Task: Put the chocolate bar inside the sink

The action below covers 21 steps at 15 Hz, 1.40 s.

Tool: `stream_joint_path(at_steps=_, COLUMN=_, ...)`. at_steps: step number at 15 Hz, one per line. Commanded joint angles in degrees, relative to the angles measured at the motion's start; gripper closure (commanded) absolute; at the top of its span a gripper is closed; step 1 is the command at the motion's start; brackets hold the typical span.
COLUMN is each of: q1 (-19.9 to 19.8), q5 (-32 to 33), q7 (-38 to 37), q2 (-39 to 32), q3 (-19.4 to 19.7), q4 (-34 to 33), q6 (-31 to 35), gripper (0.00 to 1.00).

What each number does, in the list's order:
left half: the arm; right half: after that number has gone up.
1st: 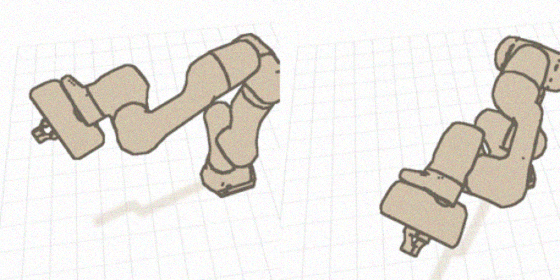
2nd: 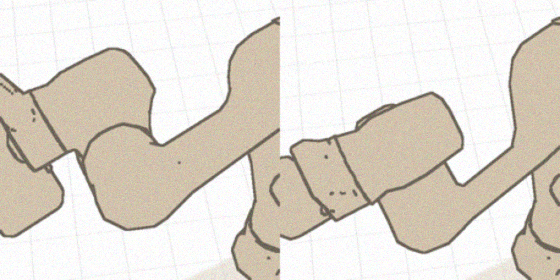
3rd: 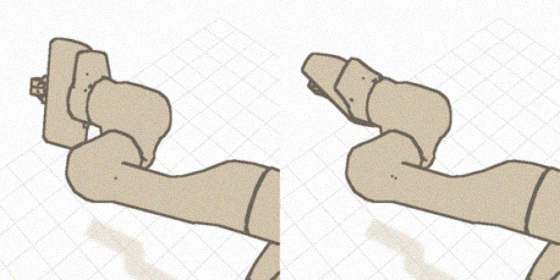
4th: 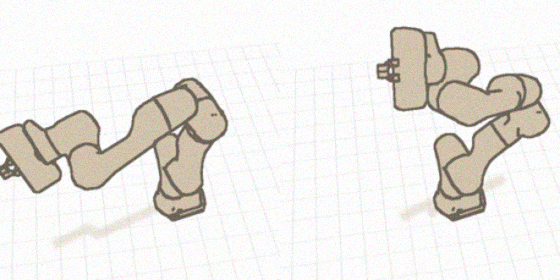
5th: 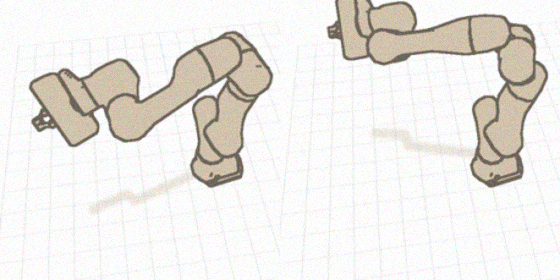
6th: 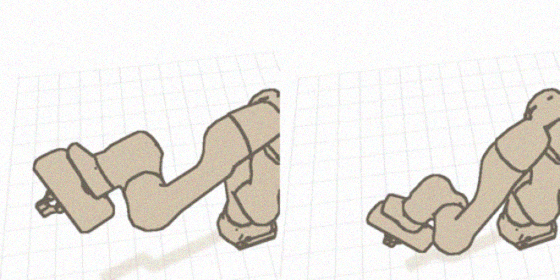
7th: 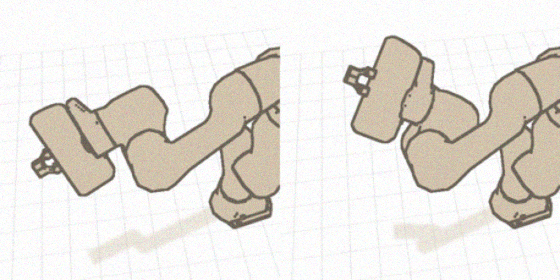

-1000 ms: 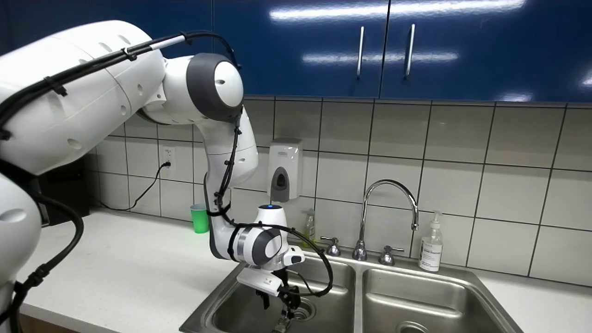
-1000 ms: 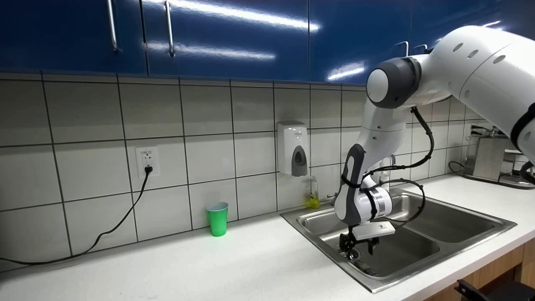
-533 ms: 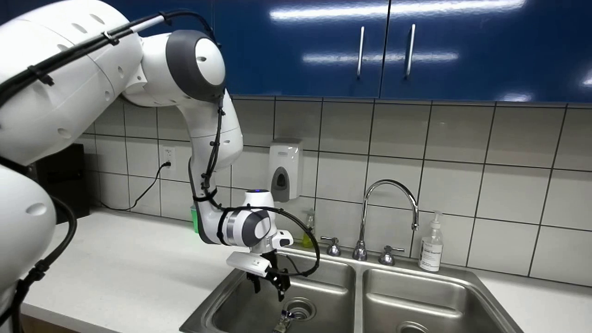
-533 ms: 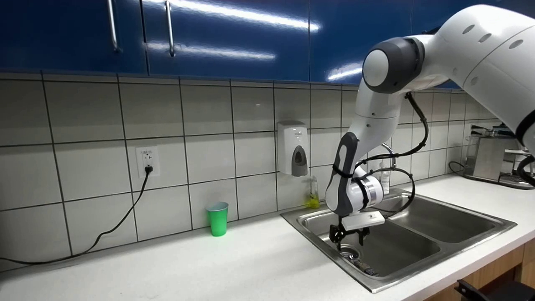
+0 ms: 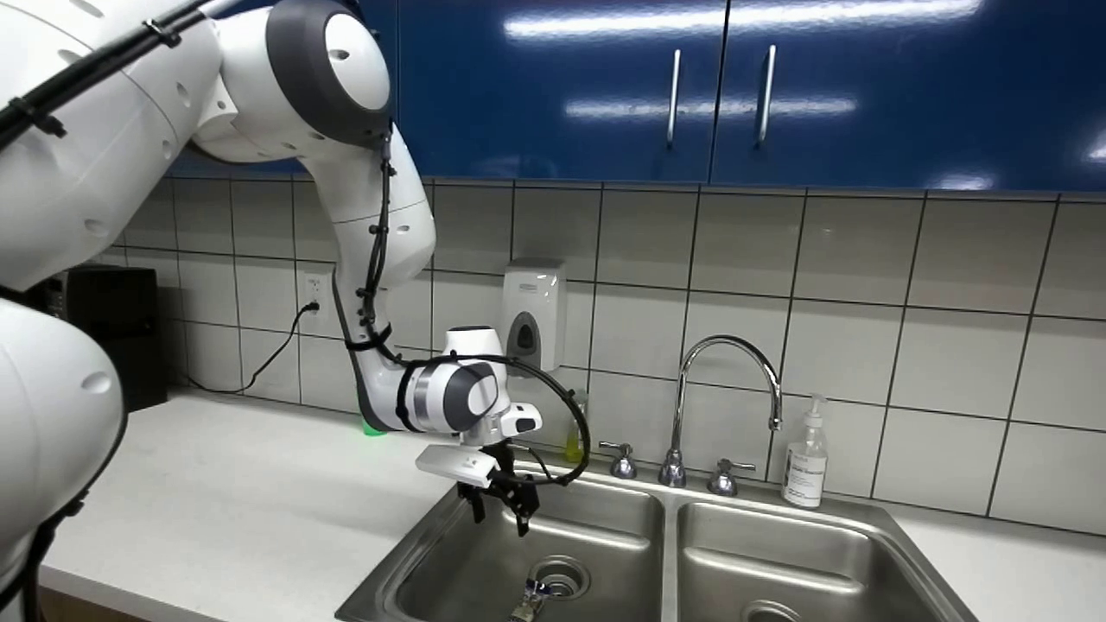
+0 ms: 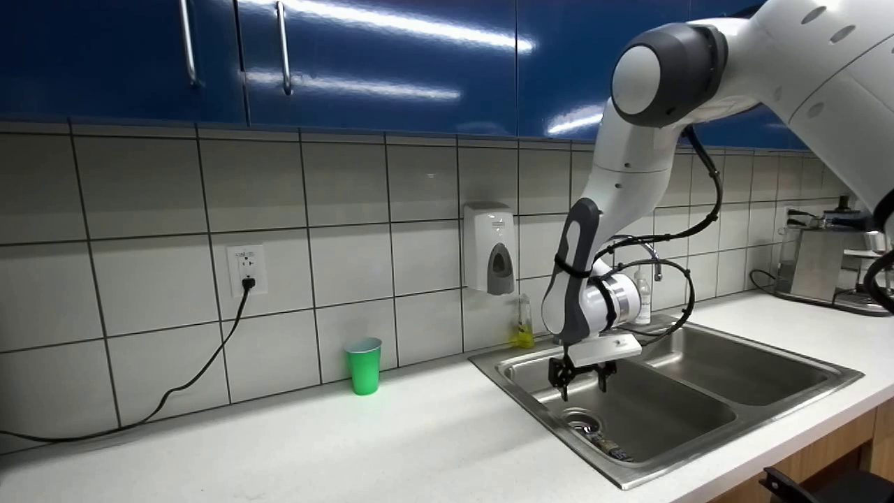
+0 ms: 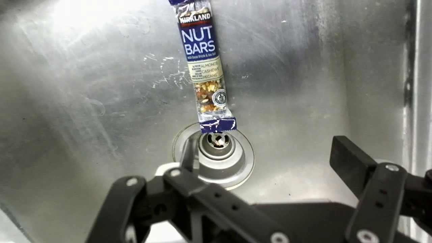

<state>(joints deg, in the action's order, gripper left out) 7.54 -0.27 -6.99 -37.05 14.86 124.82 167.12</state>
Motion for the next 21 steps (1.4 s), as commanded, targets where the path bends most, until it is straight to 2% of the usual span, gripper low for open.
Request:
stream_joint_path(at_steps=1, q1=1.4, q5=2.4, q7=-1.3, q2=7.1, q3=0.2, q4=5.0, q6=-2.9, gripper=0.00)
stream_joint_path(at_steps=5, q1=3.0, q5=4.7, q7=-1.8, q2=11.9, q3=0.3, q4=8.5, q6=-5.3, gripper=0.00)
stream_joint_path(at_steps=12, q1=3.5, q5=9.4, q7=-2.6, q2=20.5, q3=-1.0, q4=16.3, q6=-9.1, gripper=0.00)
stream_joint_path(at_steps=21, q1=1.3, q5=10.3, q7=-3.0, q2=33.4, q3=-6.5, q4=28.7, q6=-12.7, gripper=0.00)
